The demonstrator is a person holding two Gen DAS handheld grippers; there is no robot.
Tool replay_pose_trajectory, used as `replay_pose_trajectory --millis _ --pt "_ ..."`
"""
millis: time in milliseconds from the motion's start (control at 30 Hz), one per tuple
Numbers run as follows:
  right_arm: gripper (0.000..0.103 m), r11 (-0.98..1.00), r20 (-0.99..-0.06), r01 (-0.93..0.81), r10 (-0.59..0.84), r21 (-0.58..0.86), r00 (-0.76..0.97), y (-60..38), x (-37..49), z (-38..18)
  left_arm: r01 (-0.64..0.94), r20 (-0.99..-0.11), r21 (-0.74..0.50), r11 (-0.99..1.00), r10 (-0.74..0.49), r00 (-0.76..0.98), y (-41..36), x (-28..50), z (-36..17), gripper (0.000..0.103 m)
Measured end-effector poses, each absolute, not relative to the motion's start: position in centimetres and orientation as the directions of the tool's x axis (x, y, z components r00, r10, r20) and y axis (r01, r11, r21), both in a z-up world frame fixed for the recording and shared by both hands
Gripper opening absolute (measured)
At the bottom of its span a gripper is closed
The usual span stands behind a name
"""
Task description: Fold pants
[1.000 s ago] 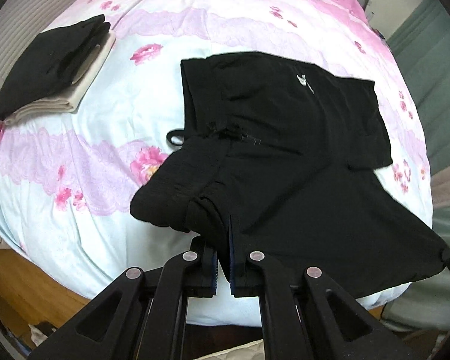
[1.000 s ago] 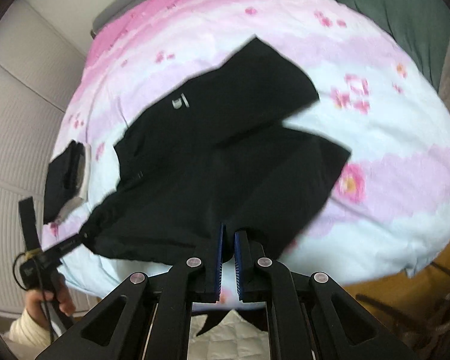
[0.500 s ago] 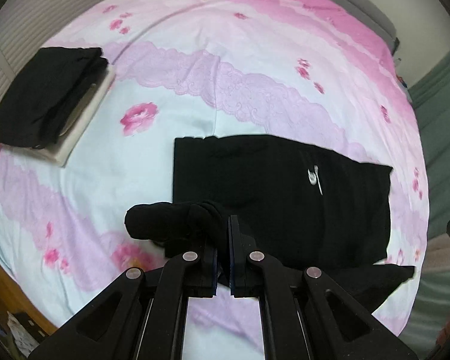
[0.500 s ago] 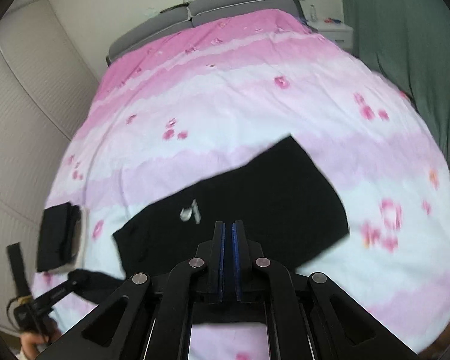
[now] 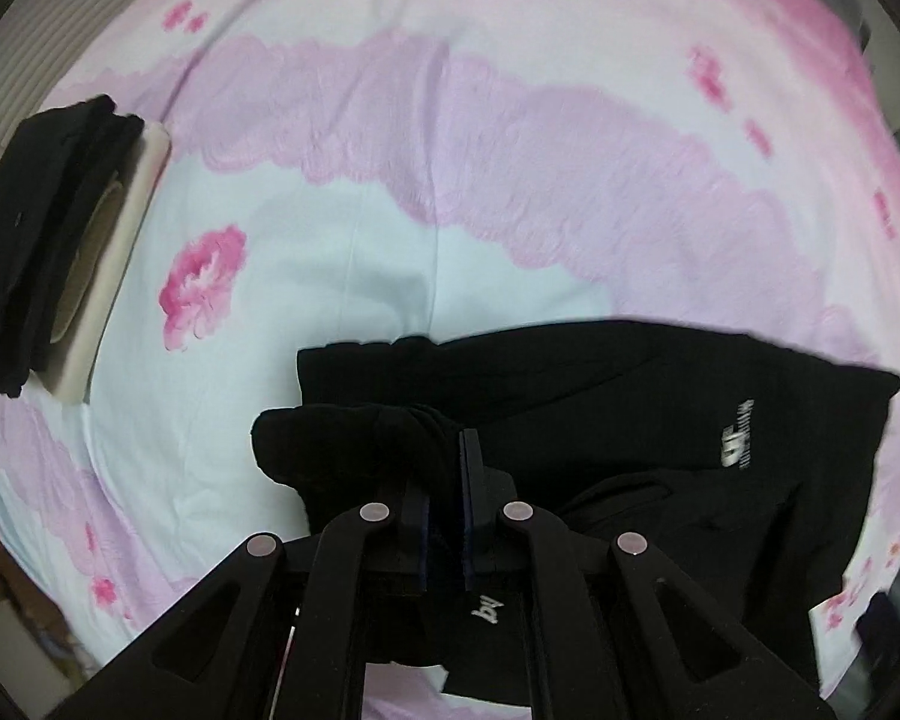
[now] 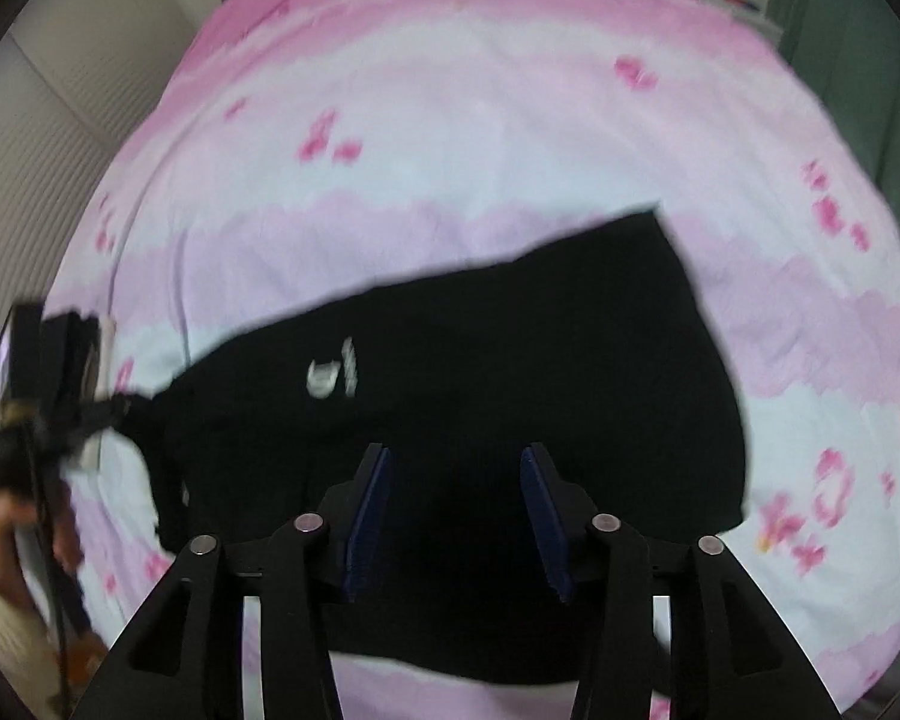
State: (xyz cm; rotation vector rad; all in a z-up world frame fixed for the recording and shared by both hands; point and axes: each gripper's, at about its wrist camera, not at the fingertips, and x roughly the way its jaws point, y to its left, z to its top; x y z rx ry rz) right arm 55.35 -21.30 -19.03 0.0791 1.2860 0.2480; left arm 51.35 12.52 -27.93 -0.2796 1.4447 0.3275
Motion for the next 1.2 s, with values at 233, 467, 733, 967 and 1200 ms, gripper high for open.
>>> replay_pose_trajectory --millis 233,467,733,967,1200 --pt "0.061 0.946 -0.956 -0.226 0.263 0.231 0.128 -18.6 51.1 -23.6 -0.157 -0.993 0.005 0.988 0.024 0.118 10.8 49.4 -25.7 0.043" --pt "0.064 0.95 -0.964 -0.202 0.256 0.236 0.074 -18.2 49.3 -26.4 -0.129 -0.99 -0.132 0.983 -0.125 0.061 12.1 49.2 -24.6 0.06" --pt "0.064 0.953 -0.949 -0.141 0.287 0.269 0.127 -19.8 49.1 -24.6 -0.042 -0.962 -0.202 0.979 -0.19 0.195 11.9 49.3 -18.7 0.098" --pt "0.064 0.946 -0.955 -0.218 0.27 0.239 0.125 -19.2 48.7 -24.1 0.514 -0.961 0.031 0.857 -0.117 0.252 4.5 49.9 -20.9 0.098" --pt "0.064 0.944 -0.966 -0.247 0.244 0.218 0.081 -18.3 48.1 -27.4 0.542 -0.991 -0.046 0.839 -0.108 0.083 1.8 55.1 -28.1 0.091"
